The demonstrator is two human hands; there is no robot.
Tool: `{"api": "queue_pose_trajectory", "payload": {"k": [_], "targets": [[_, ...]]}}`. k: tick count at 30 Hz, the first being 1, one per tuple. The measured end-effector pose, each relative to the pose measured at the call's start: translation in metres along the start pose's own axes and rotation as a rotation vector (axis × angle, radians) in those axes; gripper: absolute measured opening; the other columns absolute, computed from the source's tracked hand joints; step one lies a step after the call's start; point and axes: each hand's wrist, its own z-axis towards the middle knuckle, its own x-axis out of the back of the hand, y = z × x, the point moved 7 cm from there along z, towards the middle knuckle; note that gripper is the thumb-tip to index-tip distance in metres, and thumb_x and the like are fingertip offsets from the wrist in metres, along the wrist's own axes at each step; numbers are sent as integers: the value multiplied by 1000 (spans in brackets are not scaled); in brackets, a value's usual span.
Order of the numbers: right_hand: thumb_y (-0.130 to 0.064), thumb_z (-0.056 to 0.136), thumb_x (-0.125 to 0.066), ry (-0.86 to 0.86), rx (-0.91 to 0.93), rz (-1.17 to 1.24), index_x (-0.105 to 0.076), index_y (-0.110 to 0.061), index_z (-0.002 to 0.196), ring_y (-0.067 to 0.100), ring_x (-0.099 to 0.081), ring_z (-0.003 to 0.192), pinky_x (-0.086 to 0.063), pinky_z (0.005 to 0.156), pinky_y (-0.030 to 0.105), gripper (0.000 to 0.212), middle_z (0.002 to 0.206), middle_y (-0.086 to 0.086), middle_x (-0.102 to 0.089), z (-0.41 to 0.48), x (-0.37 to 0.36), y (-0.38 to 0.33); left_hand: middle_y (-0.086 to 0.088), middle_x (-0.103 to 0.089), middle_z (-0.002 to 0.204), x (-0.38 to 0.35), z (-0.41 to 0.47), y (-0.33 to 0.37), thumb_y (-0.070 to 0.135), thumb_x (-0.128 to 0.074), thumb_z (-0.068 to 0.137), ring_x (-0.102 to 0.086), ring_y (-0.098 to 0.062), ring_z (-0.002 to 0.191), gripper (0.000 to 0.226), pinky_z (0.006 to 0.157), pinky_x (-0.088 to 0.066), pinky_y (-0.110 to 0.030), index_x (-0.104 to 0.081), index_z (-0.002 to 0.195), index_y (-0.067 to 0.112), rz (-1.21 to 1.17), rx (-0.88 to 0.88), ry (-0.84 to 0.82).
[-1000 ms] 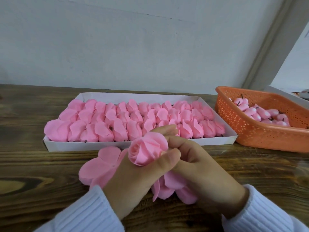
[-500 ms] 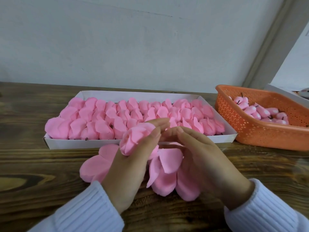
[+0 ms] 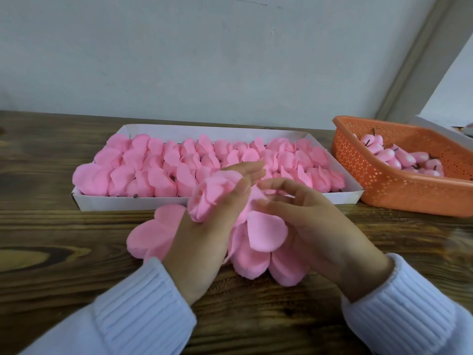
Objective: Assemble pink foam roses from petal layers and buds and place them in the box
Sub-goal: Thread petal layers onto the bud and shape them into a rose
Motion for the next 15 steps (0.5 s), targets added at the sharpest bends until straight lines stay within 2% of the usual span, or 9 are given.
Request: {"api": "queue_pose_trajectory", "payload": {"k": [2, 4, 6, 8, 11, 12, 13, 14, 15], "targets": [[-12, 65, -73, 81, 128, -63, -64, -14, 99, 21, -61, 73, -48, 69, 33, 36, 75, 5, -68, 0, 7, -7, 17, -63, 99, -1, -1, 3, 43, -54, 75, -58, 4, 92, 42, 80, -42, -19, -63, 112, 25, 28, -18, -17], [-4, 73, -74, 126, 285, -147, -63, -15, 98, 17, -61, 71, -52, 66, 29, 29, 71, 1, -67, -4, 8, -19, 22, -62, 94, -5, -1, 0, 49, -59, 78, -56, 10, 86, 39, 73, -40, -13, -64, 111, 29, 40, 9, -41], [-1, 78, -73, 141, 446, -240, -62, -16, 94, 12, -61, 67, -53, 63, 23, 25, 68, -3, -67, -11, 5, -30, 21, -59, 93, -3, 1, -3, 49, -62, 84, -52, 11, 85, 43, 73, -40, -13, -62, 119, 24, 37, -2, -38], [-7, 77, -72, 144, 566, -325, -63, -18, 91, 8, -63, 66, -51, 63, 19, 21, 69, -4, -69, -18, 0, -38, 20, -57, 93, -2, 2, -4, 44, -53, 85, -50, 9, 85, 46, 76, -39, -13, -61, 123, 18, 68, -16, -30], [-9, 77, -72, 171, 661, -429, -65, -21, 86, 7, -65, 68, -49, 63, 16, 16, 73, -4, -69, -26, -5, -44, 19, -57, 111, -1, 2, -9, 42, -52, 88, -45, -2, 92, 45, 81, -36, -23, -59, 125, 17, 107, 7, -31], [-9, 77, -72, 189, 675, -445, -65, -20, 85, 8, -65, 68, -49, 63, 16, 15, 74, -4, -69, -27, -5, -45, 20, -55, 113, -3, 1, -9, 45, -53, 85, -41, 1, 94, 48, 80, -36, -25, -60, 124, 17, 107, 10, -45], [-9, 78, -72, 211, 682, -453, -65, -20, 84, 8, -65, 67, -49, 62, 16, 14, 74, -2, -69, -28, -5, -46, 25, -52, 108, -3, 1, -8, 48, -55, 81, -37, 4, 93, 49, 74, -37, -22, -61, 120, 19, 109, 4, -54], [-10, 78, -72, 232, 686, -456, -66, -20, 84, 9, -64, 66, -49, 61, 17, 13, 74, -1, -69, -29, -3, -46, 30, -48, 100, -5, 1, -6, 51, -57, 80, -34, 7, 90, 48, 66, -45, -19, -62, 116, 21, 121, -10, -69], [-10, 78, -73, 251, 688, -461, -66, -19, 83, 9, -64, 65, -50, 60, 17, 13, 73, 0, -69, -29, -2, -47, 19, -69, 79, -8, 0, -5, 53, -59, 81, -51, -2, 100, 43, 63, -52, -21, -62, 111, 23, 139, -27, -109]]}}
